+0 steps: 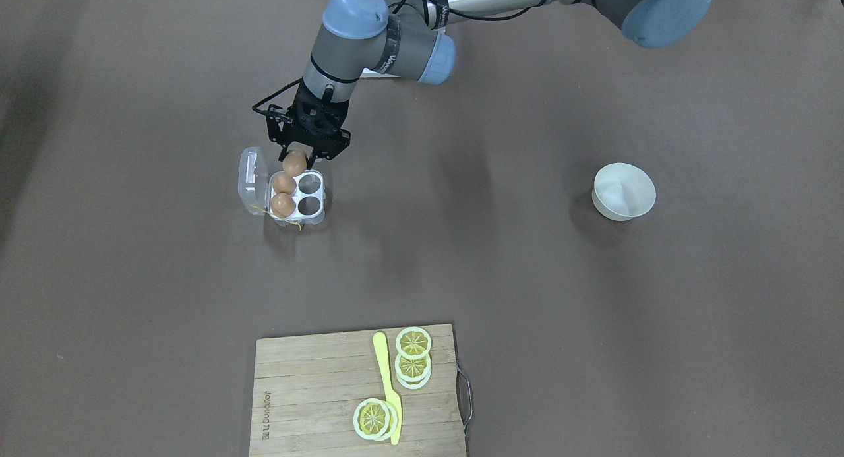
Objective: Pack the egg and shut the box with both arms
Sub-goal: 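Lower the egg into an empty cup and open the left gripper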
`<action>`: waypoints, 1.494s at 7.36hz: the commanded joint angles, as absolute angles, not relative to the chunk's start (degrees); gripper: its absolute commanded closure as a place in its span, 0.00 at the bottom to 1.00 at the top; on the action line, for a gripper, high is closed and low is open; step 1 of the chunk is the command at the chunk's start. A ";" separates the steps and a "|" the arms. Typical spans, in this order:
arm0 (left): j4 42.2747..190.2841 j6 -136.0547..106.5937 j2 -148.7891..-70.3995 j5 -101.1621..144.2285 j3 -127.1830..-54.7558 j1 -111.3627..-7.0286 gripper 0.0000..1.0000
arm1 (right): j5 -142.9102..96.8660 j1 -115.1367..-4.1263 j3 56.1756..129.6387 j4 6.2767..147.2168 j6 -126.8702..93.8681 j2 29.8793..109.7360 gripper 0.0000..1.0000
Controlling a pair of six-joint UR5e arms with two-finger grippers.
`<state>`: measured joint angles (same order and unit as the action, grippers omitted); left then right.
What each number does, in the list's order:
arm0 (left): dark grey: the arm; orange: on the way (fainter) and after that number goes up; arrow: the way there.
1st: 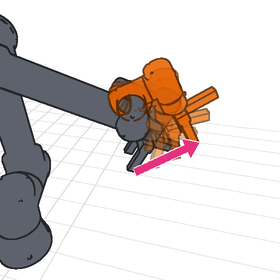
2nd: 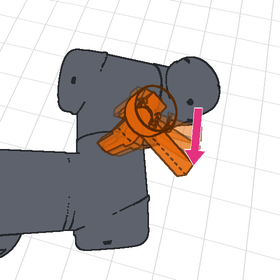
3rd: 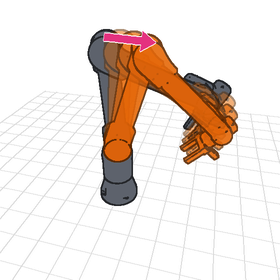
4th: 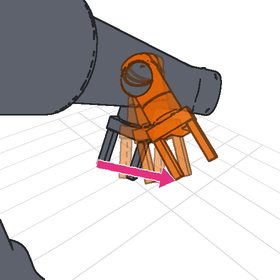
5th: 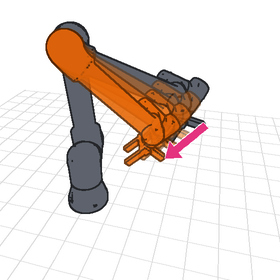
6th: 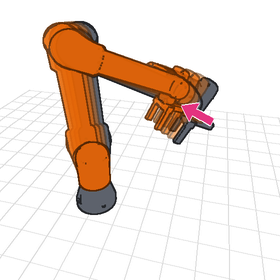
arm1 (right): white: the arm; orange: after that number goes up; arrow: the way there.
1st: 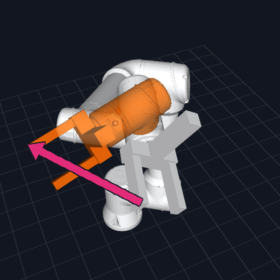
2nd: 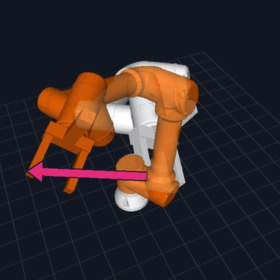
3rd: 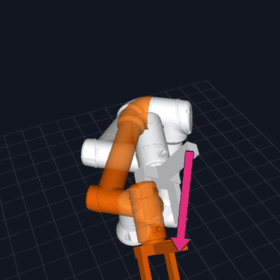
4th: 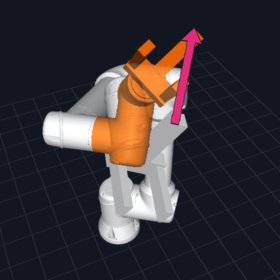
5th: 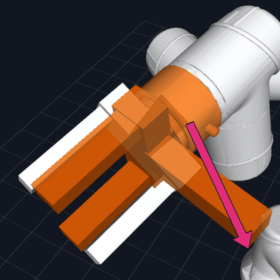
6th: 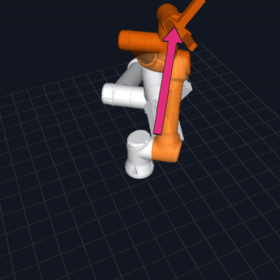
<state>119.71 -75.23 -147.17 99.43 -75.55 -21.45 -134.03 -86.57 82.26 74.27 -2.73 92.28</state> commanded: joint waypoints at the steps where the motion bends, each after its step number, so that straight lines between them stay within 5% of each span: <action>1: 119.97 -74.80 -147.22 98.53 -75.41 -22.49 0.58 | -134.03 -86.57 82.27 74.27 -2.72 92.46 0.00; 11: 124.28 -73.39 -147.22 96.94 -69.43 -23.12 0.54 | -134.03 -86.57 82.18 74.27 -2.55 92.72 0.00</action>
<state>124.27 -73.39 -147.25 96.99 -69.43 -23.30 -134.04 -86.57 82.19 74.23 -2.55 92.73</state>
